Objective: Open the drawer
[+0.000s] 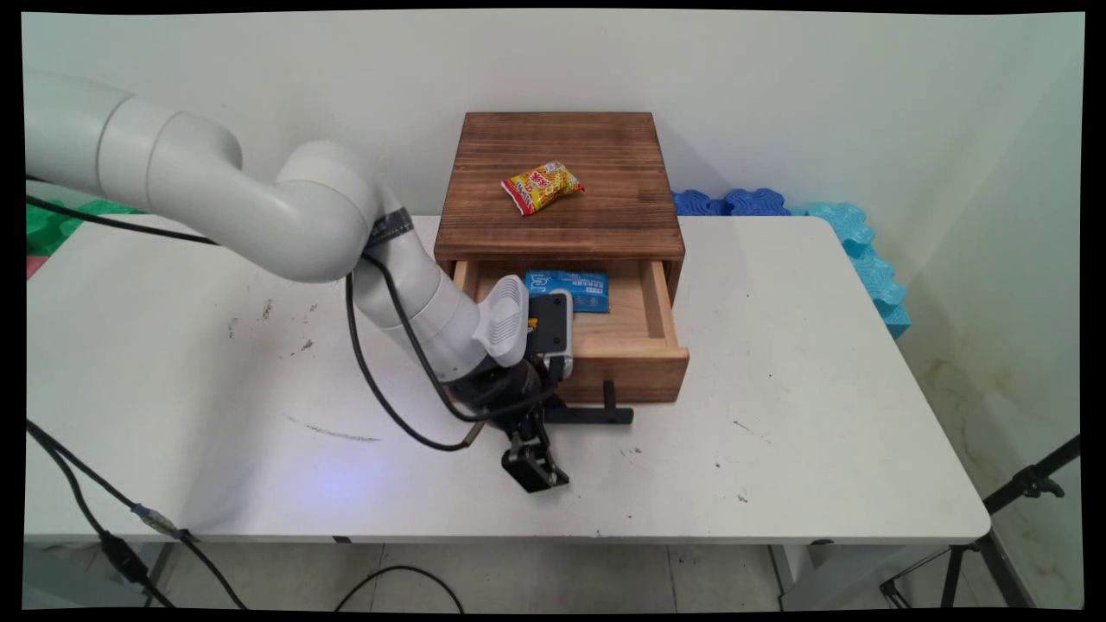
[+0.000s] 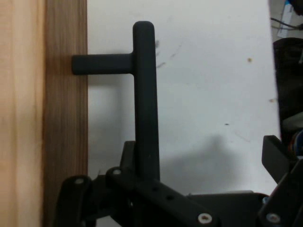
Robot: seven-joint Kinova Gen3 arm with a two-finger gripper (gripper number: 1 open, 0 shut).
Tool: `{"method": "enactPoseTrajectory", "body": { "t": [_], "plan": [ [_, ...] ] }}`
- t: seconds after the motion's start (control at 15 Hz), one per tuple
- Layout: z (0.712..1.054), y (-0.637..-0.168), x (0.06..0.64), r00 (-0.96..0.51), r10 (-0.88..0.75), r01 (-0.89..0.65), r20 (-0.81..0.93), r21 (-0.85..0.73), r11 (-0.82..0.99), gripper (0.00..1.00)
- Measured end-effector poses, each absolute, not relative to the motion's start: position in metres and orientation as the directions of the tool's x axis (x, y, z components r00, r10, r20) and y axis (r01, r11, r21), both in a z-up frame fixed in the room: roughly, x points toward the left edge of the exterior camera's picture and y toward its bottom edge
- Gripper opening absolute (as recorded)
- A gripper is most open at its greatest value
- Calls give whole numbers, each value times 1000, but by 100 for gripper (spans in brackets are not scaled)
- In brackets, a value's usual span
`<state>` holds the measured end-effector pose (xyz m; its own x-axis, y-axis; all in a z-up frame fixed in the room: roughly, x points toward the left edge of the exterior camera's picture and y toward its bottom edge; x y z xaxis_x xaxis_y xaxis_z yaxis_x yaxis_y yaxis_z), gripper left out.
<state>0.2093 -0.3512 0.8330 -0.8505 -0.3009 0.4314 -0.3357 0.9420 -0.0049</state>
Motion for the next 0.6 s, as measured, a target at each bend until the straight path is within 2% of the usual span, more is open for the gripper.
{"method": "enactPoseTrajectory", "body": {
  "t": [0.6],
  "plan": [
    [842, -311, 203, -844, -315, -337, 434, 27, 941, 100]
  ]
}}
